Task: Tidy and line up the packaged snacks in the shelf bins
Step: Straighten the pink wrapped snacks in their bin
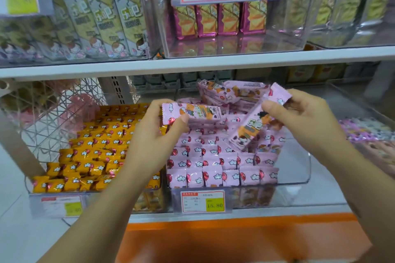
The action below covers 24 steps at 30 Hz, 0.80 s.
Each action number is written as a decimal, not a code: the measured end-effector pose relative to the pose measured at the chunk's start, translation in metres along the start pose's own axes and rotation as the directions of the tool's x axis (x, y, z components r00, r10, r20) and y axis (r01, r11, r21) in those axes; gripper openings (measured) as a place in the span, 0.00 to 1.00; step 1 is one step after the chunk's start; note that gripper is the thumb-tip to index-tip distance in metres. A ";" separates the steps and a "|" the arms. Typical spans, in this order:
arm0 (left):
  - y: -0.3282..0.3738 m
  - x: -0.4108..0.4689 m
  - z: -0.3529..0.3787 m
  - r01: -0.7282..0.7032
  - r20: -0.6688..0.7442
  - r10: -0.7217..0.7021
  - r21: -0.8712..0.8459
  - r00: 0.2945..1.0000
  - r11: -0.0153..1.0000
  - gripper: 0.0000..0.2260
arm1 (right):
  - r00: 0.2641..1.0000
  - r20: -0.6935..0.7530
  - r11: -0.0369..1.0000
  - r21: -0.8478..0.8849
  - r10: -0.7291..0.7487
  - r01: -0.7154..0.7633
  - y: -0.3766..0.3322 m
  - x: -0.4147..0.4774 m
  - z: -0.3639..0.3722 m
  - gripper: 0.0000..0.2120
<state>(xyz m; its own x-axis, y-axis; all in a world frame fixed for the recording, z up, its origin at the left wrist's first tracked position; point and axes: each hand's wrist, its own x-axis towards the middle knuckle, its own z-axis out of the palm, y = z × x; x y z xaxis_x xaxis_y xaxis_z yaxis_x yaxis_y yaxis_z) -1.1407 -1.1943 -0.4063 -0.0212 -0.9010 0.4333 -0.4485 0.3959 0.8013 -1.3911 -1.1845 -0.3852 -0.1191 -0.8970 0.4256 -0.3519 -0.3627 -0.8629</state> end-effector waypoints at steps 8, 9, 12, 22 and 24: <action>0.022 -0.004 0.032 -0.148 0.049 0.145 0.056 0.988 0.987 0.11 | 0.989 -0.127 0.997 -0.031 -0.071 0.067 0.013 -0.013 -0.038 0.07; 0.023 -0.004 0.035 -0.165 0.054 0.162 0.058 0.985 0.985 0.11 | 0.989 -0.125 0.997 -0.019 -0.080 0.078 0.013 -0.013 -0.041 0.08; 0.024 -0.003 0.044 -0.184 0.071 0.179 0.071 0.981 0.980 0.07 | 0.992 -0.083 0.995 -0.034 -0.092 0.090 0.014 -0.013 -0.042 0.12; 0.017 -0.003 0.041 -0.195 0.066 0.190 0.097 0.980 0.976 0.06 | 0.933 0.360 0.727 -0.645 0.018 0.235 0.026 0.000 -0.005 0.09; 0.013 -0.002 0.037 -0.217 0.069 0.209 0.151 0.976 0.964 0.06 | 0.922 0.385 0.683 -0.681 0.027 0.264 0.024 0.003 -0.001 0.11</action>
<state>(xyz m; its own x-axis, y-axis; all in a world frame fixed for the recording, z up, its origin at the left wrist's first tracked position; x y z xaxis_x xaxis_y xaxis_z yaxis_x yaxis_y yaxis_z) -1.1800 -1.1934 -0.4120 -0.1760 -0.8087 0.5613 -0.5629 0.5505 0.6166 -1.4011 -1.1950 -0.4043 0.2381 -0.9346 0.2643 -0.9039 -0.3128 -0.2917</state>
